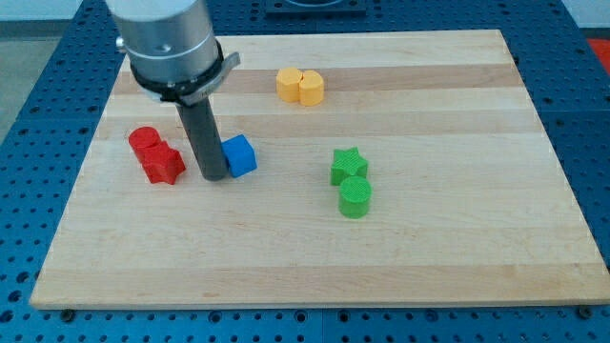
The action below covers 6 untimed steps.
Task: Move the blue cube to the bottom left of the yellow hexagon
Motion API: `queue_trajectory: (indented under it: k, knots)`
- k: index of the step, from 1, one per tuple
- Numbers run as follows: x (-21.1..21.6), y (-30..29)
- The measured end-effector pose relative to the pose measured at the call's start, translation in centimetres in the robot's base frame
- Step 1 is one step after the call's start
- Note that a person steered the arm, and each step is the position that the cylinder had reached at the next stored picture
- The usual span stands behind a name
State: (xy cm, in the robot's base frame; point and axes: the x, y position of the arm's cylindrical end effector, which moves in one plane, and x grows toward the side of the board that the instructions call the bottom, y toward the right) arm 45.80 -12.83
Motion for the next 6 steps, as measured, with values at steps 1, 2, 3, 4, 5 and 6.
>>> queue_trajectory:
  k: [1,2,3,4,5,6]
  knots:
    - [1.1,1.4]
    - [1.4,3.8]
    - [1.6,5.6]
    - [0.4,5.8]
    - [-2.7,5.8]
    - [-0.6,6.9]
